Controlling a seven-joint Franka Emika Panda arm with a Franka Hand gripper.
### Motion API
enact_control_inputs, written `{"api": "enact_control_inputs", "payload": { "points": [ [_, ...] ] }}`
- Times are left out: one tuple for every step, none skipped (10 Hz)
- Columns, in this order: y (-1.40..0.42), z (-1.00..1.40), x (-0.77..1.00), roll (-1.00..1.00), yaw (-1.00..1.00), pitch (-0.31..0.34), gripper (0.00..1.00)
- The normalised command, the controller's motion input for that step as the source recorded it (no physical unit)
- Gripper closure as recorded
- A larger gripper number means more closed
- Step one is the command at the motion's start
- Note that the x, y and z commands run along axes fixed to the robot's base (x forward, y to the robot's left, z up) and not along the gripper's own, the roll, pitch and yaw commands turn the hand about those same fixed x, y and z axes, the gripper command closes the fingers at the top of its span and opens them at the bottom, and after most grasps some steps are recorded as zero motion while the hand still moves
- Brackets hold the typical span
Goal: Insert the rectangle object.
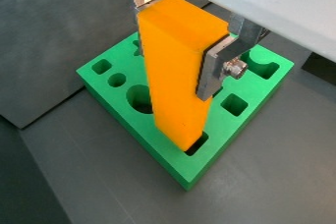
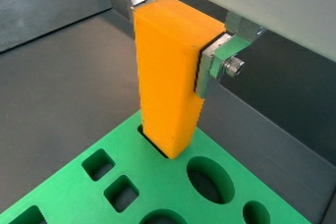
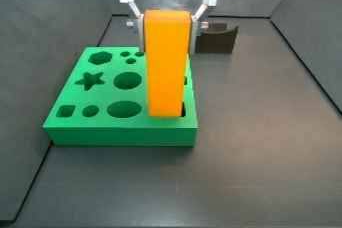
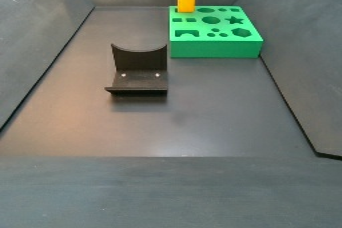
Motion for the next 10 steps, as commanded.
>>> {"api": "enact_control_inputs", "payload": {
  "points": [
    [-0.06, -0.33, 0.29, 0.00, -0.04, 0.053, 1.00],
    [0.00, -0.36, 0.26, 0.05, -0.01, 0.067, 1.00],
    [0.00, -0.36, 0.19, 0.06, 0.00, 0.056, 1.00],
    [0.00, -0.32, 0.02, 0.00, 0.00, 0.000, 1.00],
    [0.00, -0.29, 0.00, -0.03, 0.00, 0.000, 1.00],
    [0.00, -0.29, -0.14, -0.03, 0.00, -0.091, 1.00],
    [0.00, -0.30, -0.12, -0.07, 0.00, -0.104, 1.00],
    [-0.09, -0.37, -0.12, 0.00, 0.00, -0.133, 1.00],
    [-0.14, -0.37, -0.05, 0.00, 0.00, -0.101, 1.00],
    [-0.16, -0.38, 0.00, 0.00, 0.00, -0.087, 1.00]
  ]
}}
